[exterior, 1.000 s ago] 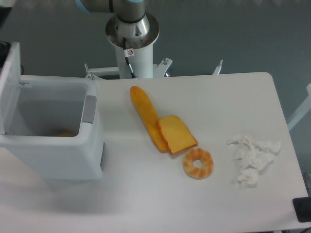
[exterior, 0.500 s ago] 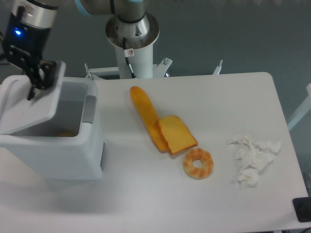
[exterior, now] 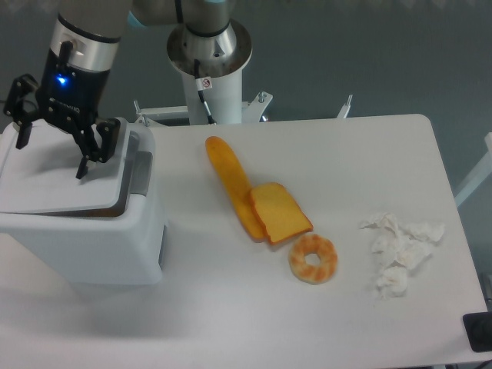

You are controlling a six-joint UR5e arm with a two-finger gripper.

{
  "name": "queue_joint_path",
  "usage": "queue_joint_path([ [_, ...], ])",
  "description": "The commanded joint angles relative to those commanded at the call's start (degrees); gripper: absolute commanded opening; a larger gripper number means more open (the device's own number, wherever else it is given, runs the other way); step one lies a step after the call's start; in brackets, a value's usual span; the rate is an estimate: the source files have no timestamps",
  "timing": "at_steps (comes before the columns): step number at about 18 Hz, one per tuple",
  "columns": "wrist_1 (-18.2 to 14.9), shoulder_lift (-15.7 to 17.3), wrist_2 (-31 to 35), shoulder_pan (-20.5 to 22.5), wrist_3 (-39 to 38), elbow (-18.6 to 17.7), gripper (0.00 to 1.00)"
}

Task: Close the trash can
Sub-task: 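Lower the gripper onto the falling lid and press it shut, then hold the gripper pressed on the closed lid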

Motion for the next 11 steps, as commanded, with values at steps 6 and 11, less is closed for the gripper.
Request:
queue_joint_path([
  [6,-0.2,0.0,-0.1,1.0,1.4,-0.1,1.00],
  [11,-0.3,0.1,-0.2,1.4,1.5,-0.3,1.00],
])
